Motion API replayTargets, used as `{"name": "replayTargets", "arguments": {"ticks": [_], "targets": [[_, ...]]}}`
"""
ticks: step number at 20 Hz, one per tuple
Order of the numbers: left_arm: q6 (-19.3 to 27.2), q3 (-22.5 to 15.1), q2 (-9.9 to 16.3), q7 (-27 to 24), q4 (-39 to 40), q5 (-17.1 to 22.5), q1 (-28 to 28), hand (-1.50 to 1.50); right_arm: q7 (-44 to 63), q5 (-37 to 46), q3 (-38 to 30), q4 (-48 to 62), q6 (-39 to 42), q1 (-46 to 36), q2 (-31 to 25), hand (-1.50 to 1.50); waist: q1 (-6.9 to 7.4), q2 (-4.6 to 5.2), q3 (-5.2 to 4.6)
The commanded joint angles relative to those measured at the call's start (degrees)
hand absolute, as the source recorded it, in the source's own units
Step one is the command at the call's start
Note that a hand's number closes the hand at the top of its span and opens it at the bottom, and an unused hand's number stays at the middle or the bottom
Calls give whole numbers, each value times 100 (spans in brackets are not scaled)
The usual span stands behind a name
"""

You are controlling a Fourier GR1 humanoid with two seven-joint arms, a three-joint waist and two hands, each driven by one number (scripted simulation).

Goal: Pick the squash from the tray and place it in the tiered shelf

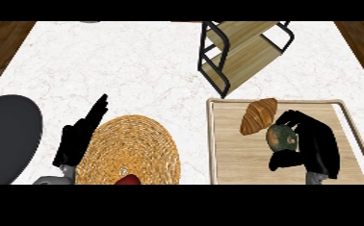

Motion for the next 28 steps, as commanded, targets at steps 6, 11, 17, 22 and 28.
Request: {"name": "replayTargets", "arguments": {"ticks": [6,11,17,22,28], "targets": [[-102,150,-25,283,6,-49,-121,0,230,310,-147,-301,-394,9,140,150,11,71,80],[-96,44,-106,327,-276,-137,178,0,-181,-319,-382,-1231,273,378,-424,150,7,68,80],[-159,-6,-128,309,-215,-76,-92,0,-1938,-1291,-660,67,2321,-468,-2468,150,245,150,88],[-166,163,-4,256,-111,-70,-122,0,-3127,-2338,-1937,1009,2933,-1721,-3686,150,152,107,85],[-162,1,-185,107,89,-167,-71,0,-3159,-3589,-2767,1892,3537,-3034,-3762,150,121,94,79]]}}
